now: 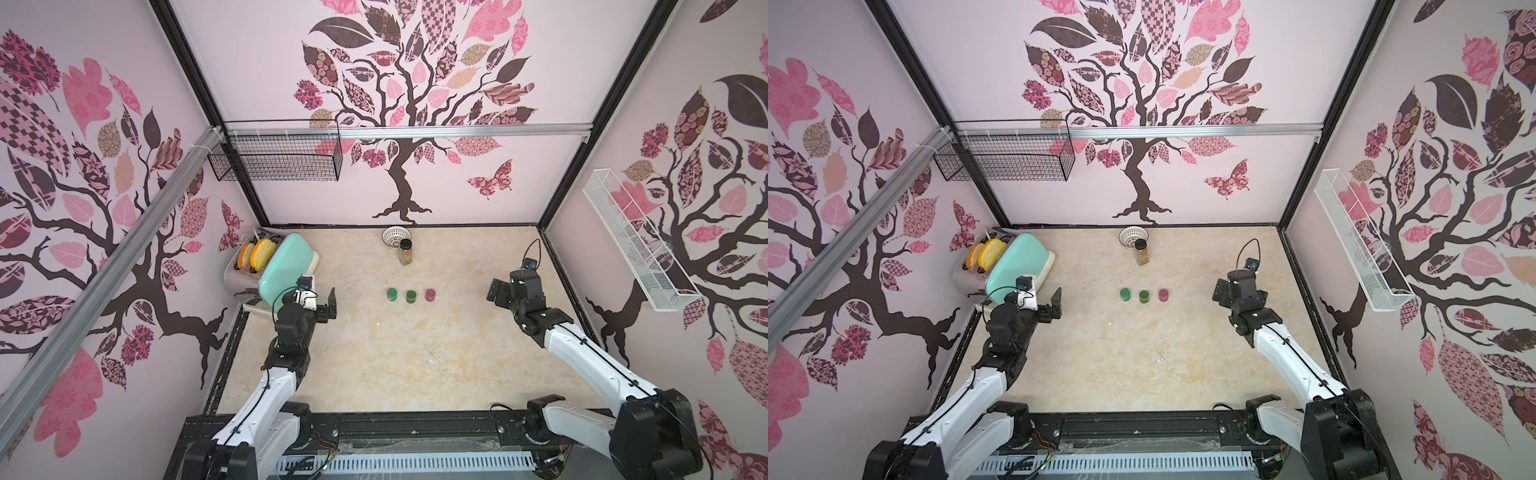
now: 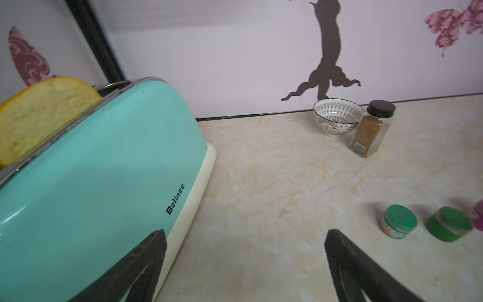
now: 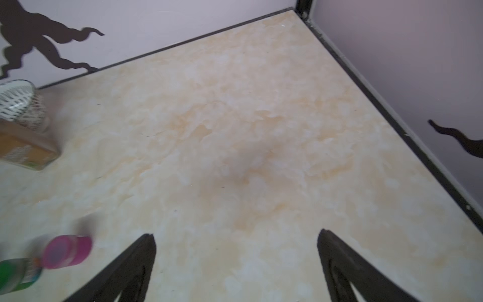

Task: Close the paint jar lid
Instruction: Reset both arms

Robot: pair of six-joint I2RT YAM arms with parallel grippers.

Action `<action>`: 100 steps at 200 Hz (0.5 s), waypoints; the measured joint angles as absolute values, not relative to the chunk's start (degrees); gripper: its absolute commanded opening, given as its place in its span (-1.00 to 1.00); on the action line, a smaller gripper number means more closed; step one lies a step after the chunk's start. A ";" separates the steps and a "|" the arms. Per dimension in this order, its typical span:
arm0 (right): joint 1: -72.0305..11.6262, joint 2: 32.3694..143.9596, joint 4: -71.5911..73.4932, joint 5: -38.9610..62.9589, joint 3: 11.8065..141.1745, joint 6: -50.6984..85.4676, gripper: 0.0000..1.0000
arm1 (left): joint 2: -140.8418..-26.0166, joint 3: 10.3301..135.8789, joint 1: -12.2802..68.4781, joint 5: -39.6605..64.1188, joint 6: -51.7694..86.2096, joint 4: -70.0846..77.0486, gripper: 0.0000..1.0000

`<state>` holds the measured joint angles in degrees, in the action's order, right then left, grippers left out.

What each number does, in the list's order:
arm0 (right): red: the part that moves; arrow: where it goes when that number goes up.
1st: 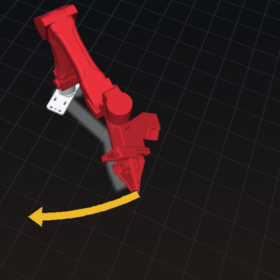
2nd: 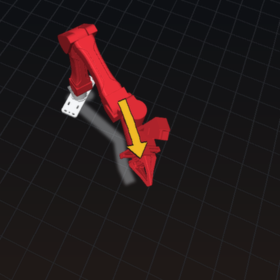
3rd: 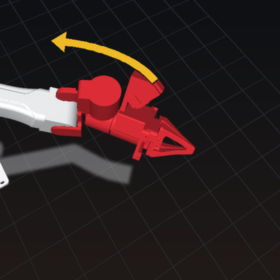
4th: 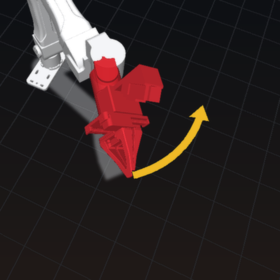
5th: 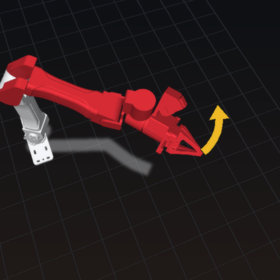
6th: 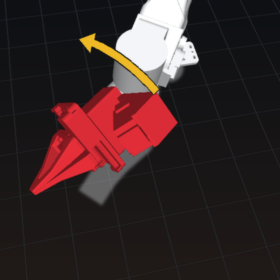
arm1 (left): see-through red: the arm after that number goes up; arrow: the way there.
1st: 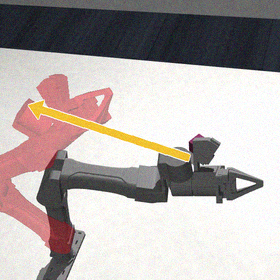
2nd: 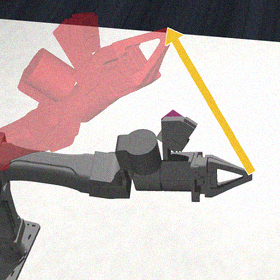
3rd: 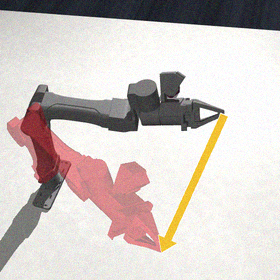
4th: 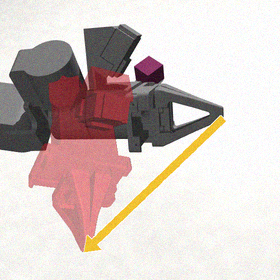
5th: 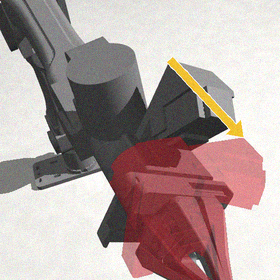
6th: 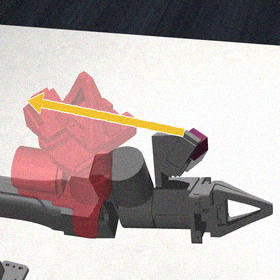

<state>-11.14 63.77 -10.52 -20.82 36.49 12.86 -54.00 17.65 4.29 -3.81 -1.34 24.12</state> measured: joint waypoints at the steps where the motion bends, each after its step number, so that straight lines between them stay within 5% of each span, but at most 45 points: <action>1: -11.05 63.75 -10.28 -20.95 36.27 12.69 0.98 | -54.19 17.63 4.16 -3.88 -1.23 24.23 0.96; 100: -6.44 80.25 19.94 -21.87 27.38 1.74 0.99 | -80.99 17.50 -0.54 -4.23 2.70 44.84 0.96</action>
